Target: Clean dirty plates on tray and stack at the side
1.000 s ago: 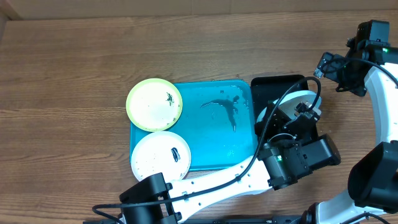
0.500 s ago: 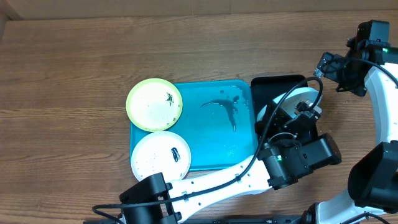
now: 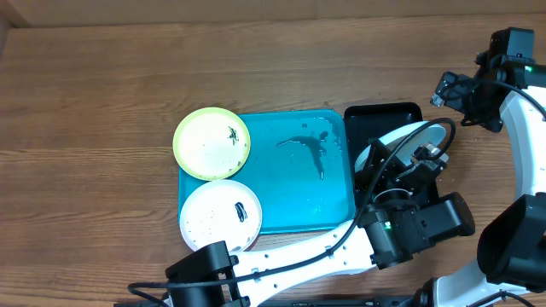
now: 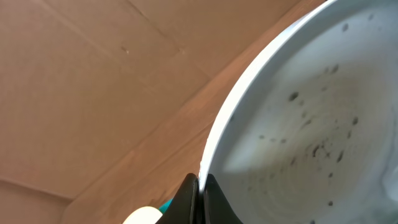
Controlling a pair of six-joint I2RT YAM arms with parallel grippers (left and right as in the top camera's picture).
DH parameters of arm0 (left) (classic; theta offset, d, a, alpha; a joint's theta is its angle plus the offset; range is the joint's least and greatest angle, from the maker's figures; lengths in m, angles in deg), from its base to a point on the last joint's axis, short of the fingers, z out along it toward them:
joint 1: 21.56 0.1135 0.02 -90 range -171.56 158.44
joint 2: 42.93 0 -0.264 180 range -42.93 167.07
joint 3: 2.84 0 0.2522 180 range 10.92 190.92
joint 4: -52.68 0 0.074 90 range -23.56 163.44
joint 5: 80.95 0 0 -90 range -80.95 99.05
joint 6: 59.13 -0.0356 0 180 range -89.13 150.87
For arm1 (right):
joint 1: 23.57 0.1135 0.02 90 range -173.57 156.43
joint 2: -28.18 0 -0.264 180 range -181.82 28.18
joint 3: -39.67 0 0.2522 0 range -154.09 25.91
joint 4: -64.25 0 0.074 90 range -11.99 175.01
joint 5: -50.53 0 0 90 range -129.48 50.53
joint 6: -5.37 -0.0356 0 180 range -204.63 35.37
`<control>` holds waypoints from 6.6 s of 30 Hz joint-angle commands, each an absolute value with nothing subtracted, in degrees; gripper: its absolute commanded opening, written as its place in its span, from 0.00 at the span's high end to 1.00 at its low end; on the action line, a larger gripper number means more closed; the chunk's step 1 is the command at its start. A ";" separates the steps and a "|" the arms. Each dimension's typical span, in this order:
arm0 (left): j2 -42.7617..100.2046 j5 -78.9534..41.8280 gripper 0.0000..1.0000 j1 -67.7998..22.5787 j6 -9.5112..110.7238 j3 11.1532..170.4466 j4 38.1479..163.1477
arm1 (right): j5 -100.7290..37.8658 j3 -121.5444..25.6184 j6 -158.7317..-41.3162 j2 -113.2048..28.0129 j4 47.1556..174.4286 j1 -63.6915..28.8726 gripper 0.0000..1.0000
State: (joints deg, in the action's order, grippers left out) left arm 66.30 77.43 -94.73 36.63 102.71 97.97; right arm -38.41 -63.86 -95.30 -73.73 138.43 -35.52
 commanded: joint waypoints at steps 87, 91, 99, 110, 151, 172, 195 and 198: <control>66.57 10.55 0.96 6.54 60.04 87.94 109.79 | -38.98 -64.10 -95.52 -73.86 138.12 -35.32 0.00; 66.57 9.96 0.76 6.54 58.53 87.94 109.66 | -38.98 -64.10 -95.52 -73.86 138.12 -35.32 0.00; 66.46 -9.03 0.33 6.38 48.54 92.81 112.53 | -38.87 -64.10 -95.52 -73.86 137.88 -35.32 0.00; 65.95 -12.64 0.30 -4.72 38.55 101.99 122.23 | -38.94 -64.10 -95.52 -73.86 137.71 -35.32 0.00; 66.20 9.63 0.66 -16.35 38.79 88.07 113.14 | -38.98 -64.10 -95.52 -73.86 137.71 -35.32 0.00; 66.20 -1.30 0.92 -16.94 40.72 86.82 113.01 | -38.98 -64.10 -95.52 -73.86 137.71 -35.32 0.00; 66.26 7.27 0.69 -20.85 39.84 92.83 116.75 | -38.98 -64.10 -95.50 -73.86 137.71 -35.32 0.00; 66.48 9.72 0.69 -20.92 39.84 91.56 115.72 | -38.98 -64.10 -95.52 -73.86 137.71 -35.32 0.00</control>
State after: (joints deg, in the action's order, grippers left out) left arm 66.61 6.53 -21.05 39.89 92.29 116.33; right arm -38.41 -63.86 -95.28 -73.73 137.99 -35.54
